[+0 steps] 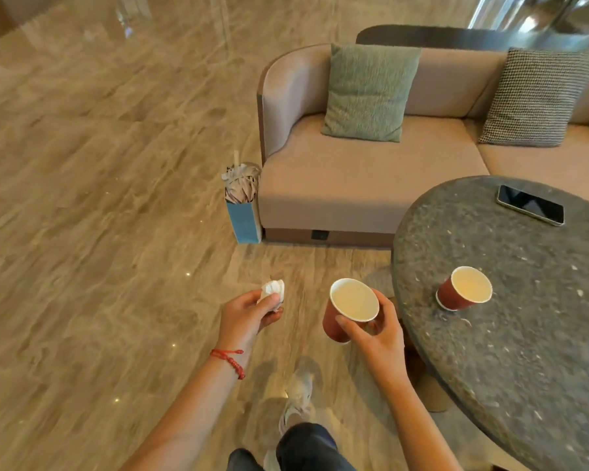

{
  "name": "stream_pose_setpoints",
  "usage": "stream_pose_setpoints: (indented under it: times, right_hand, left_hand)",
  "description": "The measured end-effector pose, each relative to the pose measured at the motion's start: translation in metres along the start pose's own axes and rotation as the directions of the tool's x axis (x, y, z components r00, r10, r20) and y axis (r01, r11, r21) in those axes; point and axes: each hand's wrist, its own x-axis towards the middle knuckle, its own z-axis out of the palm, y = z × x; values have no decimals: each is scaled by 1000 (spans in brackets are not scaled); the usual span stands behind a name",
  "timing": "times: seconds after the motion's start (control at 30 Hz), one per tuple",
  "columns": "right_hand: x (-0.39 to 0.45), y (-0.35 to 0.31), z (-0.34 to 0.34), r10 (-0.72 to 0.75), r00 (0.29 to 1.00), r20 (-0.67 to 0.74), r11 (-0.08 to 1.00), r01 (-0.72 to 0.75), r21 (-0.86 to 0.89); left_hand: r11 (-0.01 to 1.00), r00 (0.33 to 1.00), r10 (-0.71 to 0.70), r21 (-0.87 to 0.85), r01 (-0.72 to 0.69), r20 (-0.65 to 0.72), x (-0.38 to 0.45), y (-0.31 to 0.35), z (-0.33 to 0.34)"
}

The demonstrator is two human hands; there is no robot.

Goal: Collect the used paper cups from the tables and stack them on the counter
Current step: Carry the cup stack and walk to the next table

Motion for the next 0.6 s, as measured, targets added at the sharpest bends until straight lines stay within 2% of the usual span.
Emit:
stream_pose_setpoints:
  times: [0.4, 0.6]
  right_hand:
    - [106, -19, -6, 47, 983, -176, 999, -47, 4]
    - [121, -21, -12, 143, 918, -370, 989, -122, 80]
  left_hand:
    - [986, 979, -24, 167, -10, 201, 110, 53, 99]
    - [948, 908, -139, 319, 7, 394, 150, 61, 154]
